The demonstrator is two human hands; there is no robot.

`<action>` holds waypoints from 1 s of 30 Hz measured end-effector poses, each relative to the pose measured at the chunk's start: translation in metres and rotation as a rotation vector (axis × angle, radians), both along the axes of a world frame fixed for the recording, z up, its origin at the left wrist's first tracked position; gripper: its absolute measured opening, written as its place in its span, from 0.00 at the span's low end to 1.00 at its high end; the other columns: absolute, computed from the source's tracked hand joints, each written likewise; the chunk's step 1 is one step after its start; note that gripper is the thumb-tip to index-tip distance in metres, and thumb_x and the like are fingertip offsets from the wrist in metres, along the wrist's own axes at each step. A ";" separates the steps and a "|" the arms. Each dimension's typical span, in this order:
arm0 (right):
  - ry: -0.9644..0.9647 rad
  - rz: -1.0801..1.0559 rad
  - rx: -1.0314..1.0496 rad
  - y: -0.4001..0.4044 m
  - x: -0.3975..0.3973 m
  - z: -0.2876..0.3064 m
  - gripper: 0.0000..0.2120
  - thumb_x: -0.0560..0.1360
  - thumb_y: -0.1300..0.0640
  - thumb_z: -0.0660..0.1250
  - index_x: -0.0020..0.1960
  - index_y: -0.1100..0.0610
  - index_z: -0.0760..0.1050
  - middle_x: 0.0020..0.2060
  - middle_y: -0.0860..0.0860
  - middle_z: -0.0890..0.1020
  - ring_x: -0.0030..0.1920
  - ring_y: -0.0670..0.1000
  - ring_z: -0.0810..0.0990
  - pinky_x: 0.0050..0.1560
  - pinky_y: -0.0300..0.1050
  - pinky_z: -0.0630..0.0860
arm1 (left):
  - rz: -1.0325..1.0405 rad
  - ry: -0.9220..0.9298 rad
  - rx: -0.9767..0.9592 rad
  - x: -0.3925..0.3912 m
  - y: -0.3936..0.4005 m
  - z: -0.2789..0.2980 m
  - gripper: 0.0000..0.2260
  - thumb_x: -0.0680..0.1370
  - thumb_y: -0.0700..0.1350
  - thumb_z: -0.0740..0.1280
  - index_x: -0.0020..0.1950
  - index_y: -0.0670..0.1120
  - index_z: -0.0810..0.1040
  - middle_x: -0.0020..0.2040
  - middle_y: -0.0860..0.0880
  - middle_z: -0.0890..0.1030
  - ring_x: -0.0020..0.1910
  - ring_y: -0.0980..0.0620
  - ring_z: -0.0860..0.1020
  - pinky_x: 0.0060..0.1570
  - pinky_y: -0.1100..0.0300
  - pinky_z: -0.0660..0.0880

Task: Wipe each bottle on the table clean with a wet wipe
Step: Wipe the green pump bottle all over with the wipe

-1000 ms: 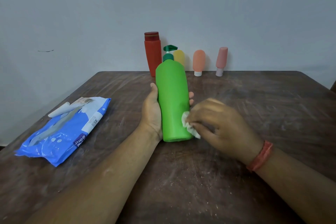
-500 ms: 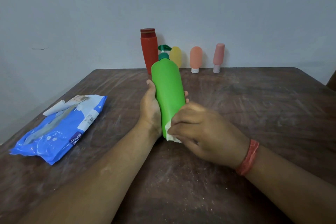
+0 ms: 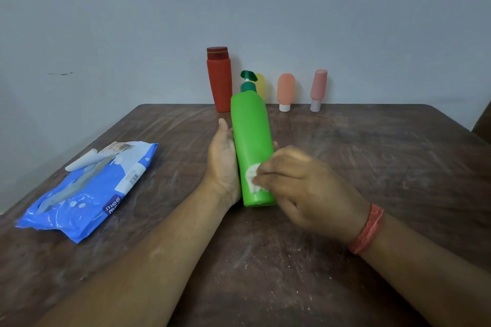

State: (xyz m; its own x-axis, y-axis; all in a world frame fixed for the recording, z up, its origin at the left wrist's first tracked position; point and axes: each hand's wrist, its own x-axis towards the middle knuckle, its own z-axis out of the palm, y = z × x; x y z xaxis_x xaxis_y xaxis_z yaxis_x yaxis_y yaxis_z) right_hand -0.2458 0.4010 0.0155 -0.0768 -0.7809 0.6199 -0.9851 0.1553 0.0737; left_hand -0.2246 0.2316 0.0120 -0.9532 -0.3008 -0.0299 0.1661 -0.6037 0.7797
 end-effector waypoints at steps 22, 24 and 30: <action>-0.107 0.213 0.095 0.010 0.007 0.014 0.15 0.71 0.70 0.64 0.54 0.63 0.83 0.55 0.55 0.83 0.59 0.55 0.80 0.61 0.51 0.75 | -0.048 -0.024 -0.099 -0.003 0.014 0.000 0.38 0.80 0.69 0.50 0.69 0.37 0.73 0.47 0.36 0.77 0.43 0.43 0.78 0.51 0.48 0.77; -0.113 0.255 0.099 0.010 0.010 0.013 0.12 0.72 0.69 0.66 0.52 0.62 0.83 0.54 0.55 0.83 0.57 0.54 0.80 0.59 0.50 0.76 | -0.093 -0.063 -0.065 -0.004 0.011 -0.001 0.39 0.78 0.71 0.53 0.65 0.37 0.76 0.47 0.36 0.79 0.43 0.41 0.80 0.47 0.49 0.79; -0.101 0.241 0.108 0.012 0.006 0.003 0.10 0.73 0.66 0.66 0.50 0.61 0.83 0.53 0.53 0.83 0.57 0.53 0.80 0.57 0.49 0.77 | -0.060 -0.076 0.060 -0.007 -0.004 -0.008 0.39 0.81 0.70 0.50 0.61 0.36 0.80 0.51 0.32 0.84 0.44 0.37 0.85 0.46 0.47 0.84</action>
State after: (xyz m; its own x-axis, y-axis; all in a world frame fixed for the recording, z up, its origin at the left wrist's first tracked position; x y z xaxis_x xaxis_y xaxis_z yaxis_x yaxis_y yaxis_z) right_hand -0.2403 0.4130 0.0189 0.0617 -0.8452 0.5309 -0.9959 -0.0873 -0.0232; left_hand -0.2317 0.2277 0.0037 -0.9639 -0.2385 -0.1188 0.0700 -0.6569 0.7507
